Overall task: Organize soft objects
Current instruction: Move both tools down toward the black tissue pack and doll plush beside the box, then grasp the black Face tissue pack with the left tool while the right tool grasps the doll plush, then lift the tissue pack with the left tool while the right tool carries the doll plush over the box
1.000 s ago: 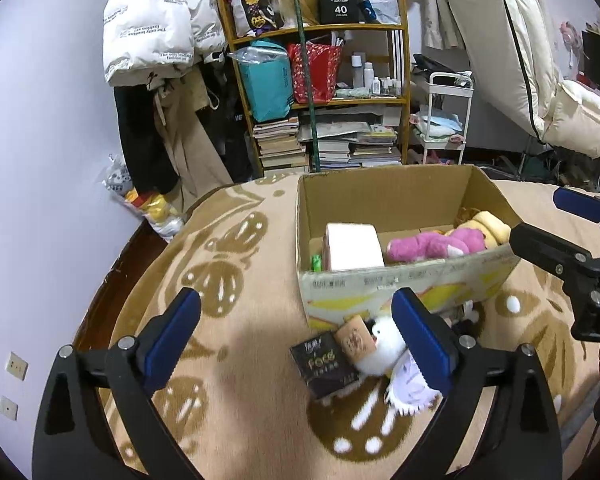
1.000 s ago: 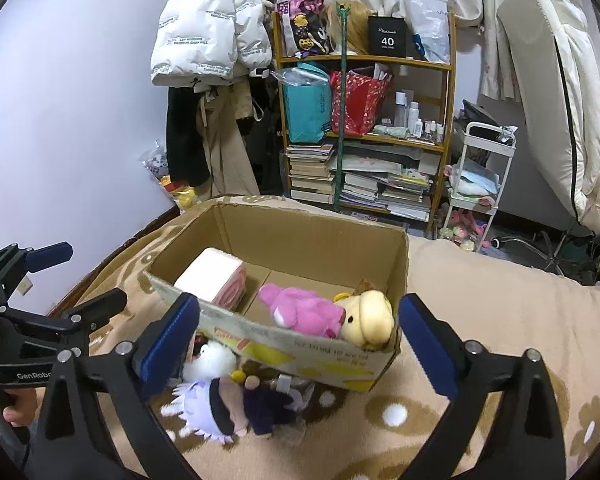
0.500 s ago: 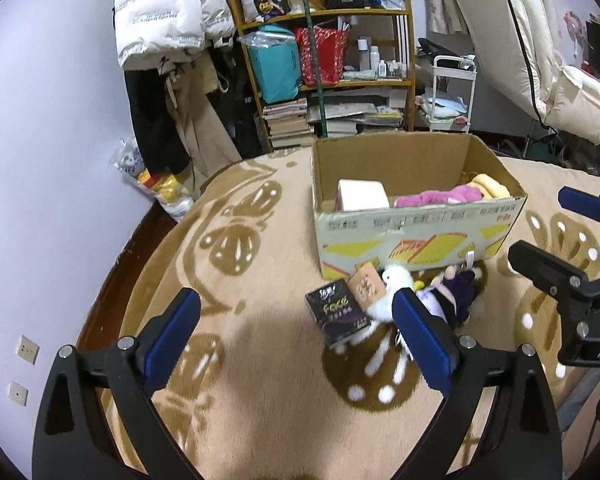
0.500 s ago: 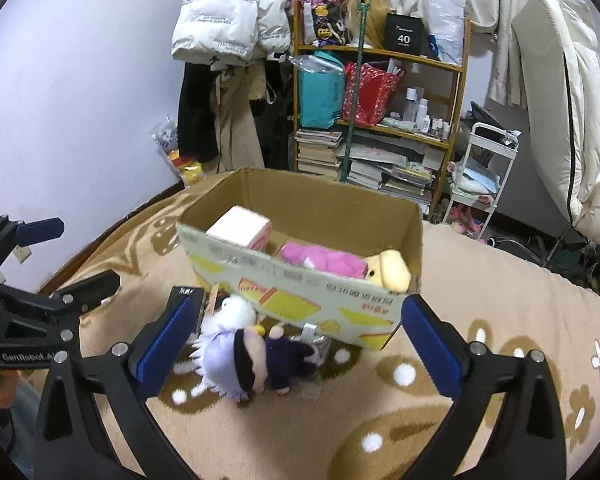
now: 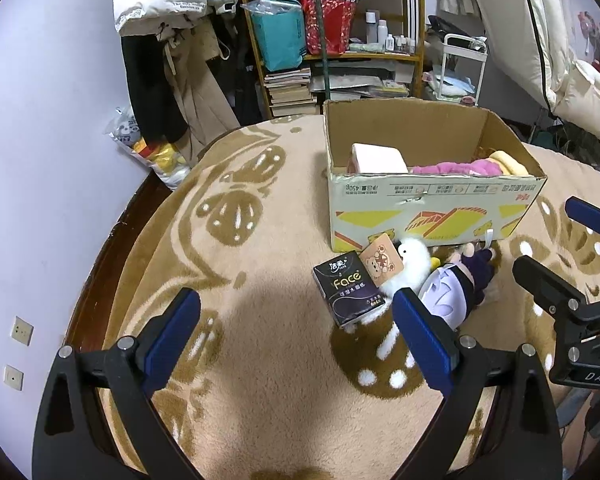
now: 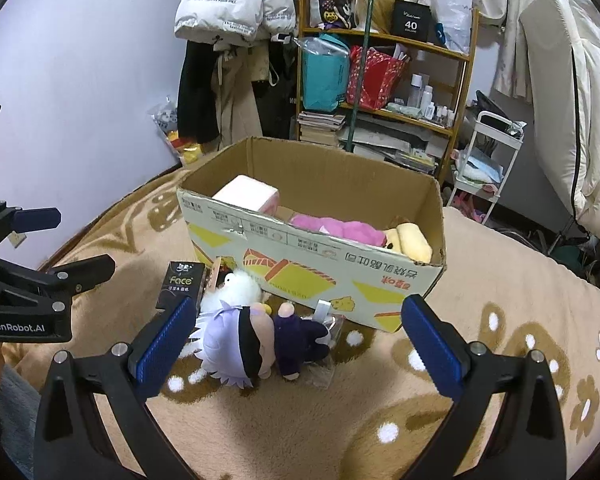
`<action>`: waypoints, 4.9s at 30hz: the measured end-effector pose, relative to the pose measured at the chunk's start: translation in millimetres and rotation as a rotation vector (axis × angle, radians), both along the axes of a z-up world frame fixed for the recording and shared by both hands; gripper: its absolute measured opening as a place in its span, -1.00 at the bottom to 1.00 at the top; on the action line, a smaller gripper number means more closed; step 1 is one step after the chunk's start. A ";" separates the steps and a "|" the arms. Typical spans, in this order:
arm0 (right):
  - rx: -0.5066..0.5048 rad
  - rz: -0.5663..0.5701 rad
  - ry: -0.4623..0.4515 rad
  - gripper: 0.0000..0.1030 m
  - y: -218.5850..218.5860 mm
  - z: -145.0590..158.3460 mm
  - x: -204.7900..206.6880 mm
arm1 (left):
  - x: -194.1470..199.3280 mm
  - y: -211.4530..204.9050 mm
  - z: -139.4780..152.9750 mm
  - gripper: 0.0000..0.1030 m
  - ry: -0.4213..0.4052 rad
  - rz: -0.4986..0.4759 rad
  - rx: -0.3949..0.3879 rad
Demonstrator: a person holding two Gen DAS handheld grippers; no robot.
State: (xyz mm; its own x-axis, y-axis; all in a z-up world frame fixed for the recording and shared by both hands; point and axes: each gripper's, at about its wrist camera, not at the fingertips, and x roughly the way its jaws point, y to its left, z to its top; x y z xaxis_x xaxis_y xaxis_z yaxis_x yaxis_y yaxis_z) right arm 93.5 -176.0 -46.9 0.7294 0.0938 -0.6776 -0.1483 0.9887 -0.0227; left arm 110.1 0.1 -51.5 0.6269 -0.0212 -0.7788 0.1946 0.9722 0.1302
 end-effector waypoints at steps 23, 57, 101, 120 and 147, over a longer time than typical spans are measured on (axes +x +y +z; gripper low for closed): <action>0.012 0.017 0.118 1.00 5.6 -37.6 37.3 | 43.8 -9.7 -38.6 0.86 0.101 -0.038 0.003; -0.001 0.115 0.256 1.00 37.4 -95.6 53.7 | 85.0 -15.2 -101.1 0.86 0.297 -0.029 -0.082; 0.104 0.026 0.208 0.03 2.2 -61.3 30.7 | 52.0 6.4 -66.5 -0.11 0.189 0.055 -0.166; 0.181 -0.036 0.077 0.03 -22.2 -10.3 -10.8 | 6.5 2.4 -15.6 -0.11 -0.023 0.029 -0.185; 0.223 -0.023 -0.168 0.04 -49.2 57.5 9.2 | 25.4 -38.4 47.3 -0.11 -0.280 -0.063 -0.148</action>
